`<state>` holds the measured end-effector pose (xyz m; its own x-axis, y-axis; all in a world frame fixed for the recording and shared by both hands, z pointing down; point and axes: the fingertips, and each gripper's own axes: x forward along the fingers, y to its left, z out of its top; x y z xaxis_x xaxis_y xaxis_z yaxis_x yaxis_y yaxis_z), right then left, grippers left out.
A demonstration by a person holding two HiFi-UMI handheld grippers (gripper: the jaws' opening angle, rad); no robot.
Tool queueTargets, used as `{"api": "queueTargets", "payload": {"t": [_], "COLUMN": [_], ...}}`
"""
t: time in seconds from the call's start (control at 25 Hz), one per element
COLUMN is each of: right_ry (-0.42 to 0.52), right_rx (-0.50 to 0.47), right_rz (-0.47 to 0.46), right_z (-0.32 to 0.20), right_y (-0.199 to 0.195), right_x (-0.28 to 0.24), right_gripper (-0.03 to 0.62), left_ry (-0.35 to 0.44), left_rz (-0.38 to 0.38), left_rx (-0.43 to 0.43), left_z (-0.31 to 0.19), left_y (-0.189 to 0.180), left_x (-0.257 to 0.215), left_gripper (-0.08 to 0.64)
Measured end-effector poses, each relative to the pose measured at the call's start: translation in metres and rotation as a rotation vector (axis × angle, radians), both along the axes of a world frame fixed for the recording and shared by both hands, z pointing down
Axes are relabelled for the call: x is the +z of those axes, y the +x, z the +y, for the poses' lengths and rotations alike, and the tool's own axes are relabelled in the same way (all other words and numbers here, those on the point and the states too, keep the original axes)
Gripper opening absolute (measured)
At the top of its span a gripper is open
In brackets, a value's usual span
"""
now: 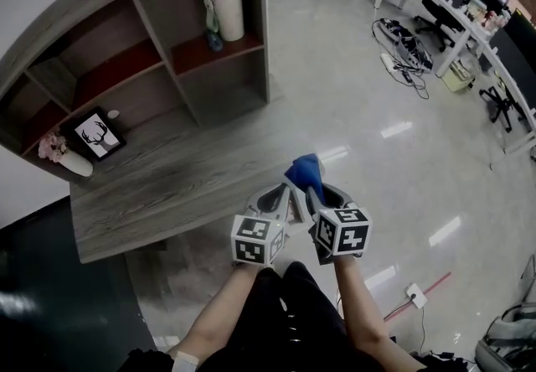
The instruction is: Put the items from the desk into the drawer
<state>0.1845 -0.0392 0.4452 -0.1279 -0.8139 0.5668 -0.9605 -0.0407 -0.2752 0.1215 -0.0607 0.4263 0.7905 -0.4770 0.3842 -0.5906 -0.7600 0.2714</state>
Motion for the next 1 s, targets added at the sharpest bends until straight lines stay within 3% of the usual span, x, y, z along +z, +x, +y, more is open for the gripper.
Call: {"api": "queueTargets", "payload": {"t": [1.0], "right_ry": [-0.147], "right_rx": [-0.064], "right_rz": [-0.054], "right_z": [0.040], "right_y": [-0.031], "right_x": [0.090], "right_gripper": [0.084], "left_ry": [-0.124], "left_rz": [-0.064], "left_rx": [-0.070], "left_z": [0.027], "left_y": [-0.023], "left_x": [0.075], "left_gripper": [0.011]}}
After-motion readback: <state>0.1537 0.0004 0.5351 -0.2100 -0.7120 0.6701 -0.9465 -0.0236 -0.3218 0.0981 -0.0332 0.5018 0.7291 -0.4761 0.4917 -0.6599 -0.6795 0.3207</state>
